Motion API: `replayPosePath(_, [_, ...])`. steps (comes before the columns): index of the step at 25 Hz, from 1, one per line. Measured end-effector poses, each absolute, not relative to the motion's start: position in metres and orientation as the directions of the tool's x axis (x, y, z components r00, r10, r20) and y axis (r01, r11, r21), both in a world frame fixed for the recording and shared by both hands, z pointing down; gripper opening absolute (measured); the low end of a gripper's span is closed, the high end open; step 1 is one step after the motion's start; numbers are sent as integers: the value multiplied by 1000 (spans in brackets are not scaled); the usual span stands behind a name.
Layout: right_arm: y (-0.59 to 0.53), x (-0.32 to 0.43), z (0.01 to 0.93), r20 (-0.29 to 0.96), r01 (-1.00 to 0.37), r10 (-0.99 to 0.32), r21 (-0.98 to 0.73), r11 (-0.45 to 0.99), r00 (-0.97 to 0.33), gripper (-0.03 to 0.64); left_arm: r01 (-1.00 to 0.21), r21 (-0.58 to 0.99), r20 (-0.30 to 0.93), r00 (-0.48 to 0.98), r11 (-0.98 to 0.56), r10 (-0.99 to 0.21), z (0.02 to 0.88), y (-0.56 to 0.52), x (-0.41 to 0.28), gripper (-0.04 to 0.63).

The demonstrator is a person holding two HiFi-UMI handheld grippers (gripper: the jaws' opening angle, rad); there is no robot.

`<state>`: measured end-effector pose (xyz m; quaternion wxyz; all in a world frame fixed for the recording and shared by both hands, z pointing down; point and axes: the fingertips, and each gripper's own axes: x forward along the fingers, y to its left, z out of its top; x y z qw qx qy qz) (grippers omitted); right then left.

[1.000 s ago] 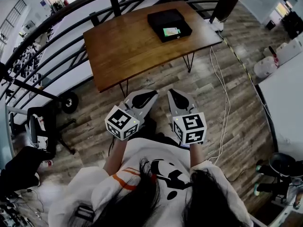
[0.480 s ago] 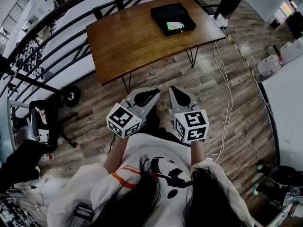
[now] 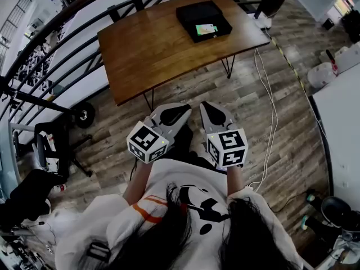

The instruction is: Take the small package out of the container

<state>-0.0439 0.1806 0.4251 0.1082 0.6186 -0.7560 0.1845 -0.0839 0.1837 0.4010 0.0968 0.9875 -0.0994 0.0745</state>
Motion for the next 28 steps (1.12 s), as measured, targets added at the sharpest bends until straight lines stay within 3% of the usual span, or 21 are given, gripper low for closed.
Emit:
replayPosePath(14, [79, 36, 428, 421, -982, -890, -148, 120, -173, 26, -169, 162, 176, 974, -972, -140, 400, 69, -5, 0])
replayPosePath(28, [-40, 60, 422, 437, -987, -887, -123, 103, -147, 26, -126, 156, 166, 981, -980, -100, 392, -51, 18, 0])
